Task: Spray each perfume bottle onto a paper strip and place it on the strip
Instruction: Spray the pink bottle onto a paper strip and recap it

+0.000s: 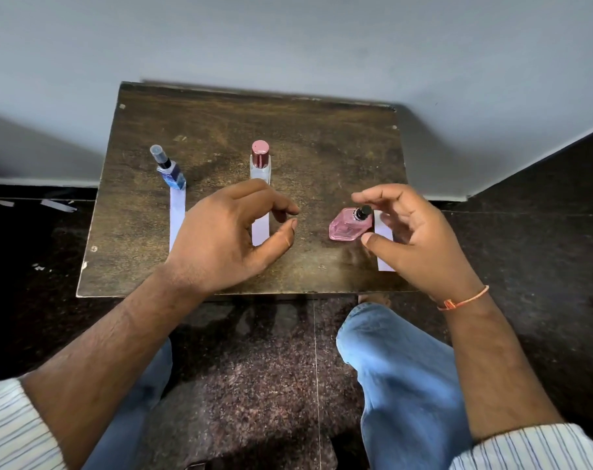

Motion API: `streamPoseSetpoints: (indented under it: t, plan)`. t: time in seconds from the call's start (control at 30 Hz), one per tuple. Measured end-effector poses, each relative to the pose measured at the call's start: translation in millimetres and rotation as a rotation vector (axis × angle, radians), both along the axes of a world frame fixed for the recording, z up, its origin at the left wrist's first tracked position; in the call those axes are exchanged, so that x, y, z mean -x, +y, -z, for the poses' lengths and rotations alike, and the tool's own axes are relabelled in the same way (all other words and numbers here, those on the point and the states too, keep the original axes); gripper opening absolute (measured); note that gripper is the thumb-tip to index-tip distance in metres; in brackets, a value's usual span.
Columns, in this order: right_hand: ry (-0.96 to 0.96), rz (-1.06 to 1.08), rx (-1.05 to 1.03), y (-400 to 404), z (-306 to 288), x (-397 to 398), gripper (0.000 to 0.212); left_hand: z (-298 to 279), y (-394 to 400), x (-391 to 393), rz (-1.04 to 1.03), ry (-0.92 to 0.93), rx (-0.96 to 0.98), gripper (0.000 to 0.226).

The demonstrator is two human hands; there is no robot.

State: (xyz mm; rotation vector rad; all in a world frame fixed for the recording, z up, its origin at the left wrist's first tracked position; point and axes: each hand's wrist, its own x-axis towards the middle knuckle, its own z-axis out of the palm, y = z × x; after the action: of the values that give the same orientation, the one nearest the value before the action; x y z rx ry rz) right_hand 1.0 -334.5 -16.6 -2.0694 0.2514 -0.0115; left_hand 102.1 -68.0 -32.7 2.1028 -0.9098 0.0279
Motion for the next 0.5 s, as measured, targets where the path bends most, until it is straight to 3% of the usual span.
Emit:
streamPoseSetpoints:
  t: [0.13,0.23,0.3,0.5]
  plan:
    - [0.043,0.225,0.362,-19.0,1.4,4.1,0.047,0.6,-4.9,1.1,-0.001,0.002,-0.012,0.017]
    - [0.222,0.271,0.427,-27.7,9.1,5.8,0.076,0.9,-7.2,1.7,-0.005,0.005,-0.017,0.017]
    - [0.318,0.333,0.401,-31.5,11.5,6.7,0.085,0.9,-8.1,1.9,-0.005,0.000,-0.016,0.016]
    - [0.281,0.505,0.299,-40.5,9.7,6.4,0.052,-0.8,-6.9,3.7,0.008,-0.018,-0.006,0.016]
